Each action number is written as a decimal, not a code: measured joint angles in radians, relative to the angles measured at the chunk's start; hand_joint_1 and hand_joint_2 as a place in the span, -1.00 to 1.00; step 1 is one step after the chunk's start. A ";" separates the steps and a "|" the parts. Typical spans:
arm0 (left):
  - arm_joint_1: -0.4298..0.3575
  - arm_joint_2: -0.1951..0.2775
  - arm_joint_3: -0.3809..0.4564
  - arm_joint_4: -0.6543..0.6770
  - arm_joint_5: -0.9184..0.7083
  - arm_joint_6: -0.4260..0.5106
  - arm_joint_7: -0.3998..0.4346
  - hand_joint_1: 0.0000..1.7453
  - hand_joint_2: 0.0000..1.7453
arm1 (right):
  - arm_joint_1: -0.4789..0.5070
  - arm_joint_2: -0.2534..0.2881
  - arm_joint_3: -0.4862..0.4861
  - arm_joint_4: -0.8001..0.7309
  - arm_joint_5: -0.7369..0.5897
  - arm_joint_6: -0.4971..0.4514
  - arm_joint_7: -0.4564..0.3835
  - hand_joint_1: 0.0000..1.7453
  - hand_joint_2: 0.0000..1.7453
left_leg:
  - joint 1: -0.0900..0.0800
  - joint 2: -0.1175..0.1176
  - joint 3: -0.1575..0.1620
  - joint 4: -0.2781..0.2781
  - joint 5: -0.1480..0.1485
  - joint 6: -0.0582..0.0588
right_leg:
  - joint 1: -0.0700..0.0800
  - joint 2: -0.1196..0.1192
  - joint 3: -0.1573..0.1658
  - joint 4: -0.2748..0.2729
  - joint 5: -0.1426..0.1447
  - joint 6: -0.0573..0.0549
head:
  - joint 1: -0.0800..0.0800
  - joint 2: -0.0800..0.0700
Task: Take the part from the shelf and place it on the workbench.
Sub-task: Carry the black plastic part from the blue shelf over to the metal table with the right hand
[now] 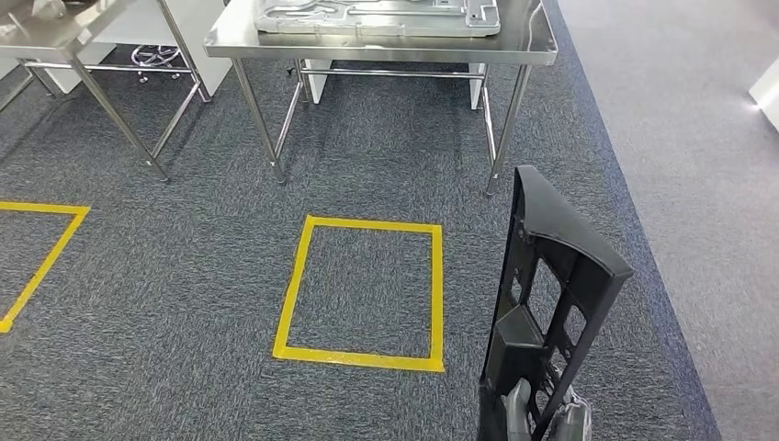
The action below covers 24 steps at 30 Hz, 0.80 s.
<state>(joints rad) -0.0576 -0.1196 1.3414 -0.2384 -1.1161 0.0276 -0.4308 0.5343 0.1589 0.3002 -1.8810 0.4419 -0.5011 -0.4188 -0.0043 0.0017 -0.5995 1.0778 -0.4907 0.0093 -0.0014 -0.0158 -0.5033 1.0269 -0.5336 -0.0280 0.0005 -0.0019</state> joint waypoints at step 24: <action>-0.005 -0.001 0.001 0.000 -0.006 -0.001 0.012 -1.00 -1.00 | -0.001 -0.030 0.016 0.027 0.013 -0.019 0.020 1.00 1.00 | 0.011 -0.011 0.037 0.165 -0.118 -0.030 | -0.013 0.011 -0.039 0.002 0.032 -0.003 | -0.005 0.000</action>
<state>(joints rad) -0.0629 -0.1206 1.3424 -0.2384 -1.1222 0.0267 -0.4190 0.5329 0.1286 0.3159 -1.8537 0.4550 -0.5204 -0.3987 0.0067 -0.0094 -0.5624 1.2428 -0.6087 -0.0203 -0.0145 -0.0047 -0.5420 1.0289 -0.5013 -0.0310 -0.0050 -0.0018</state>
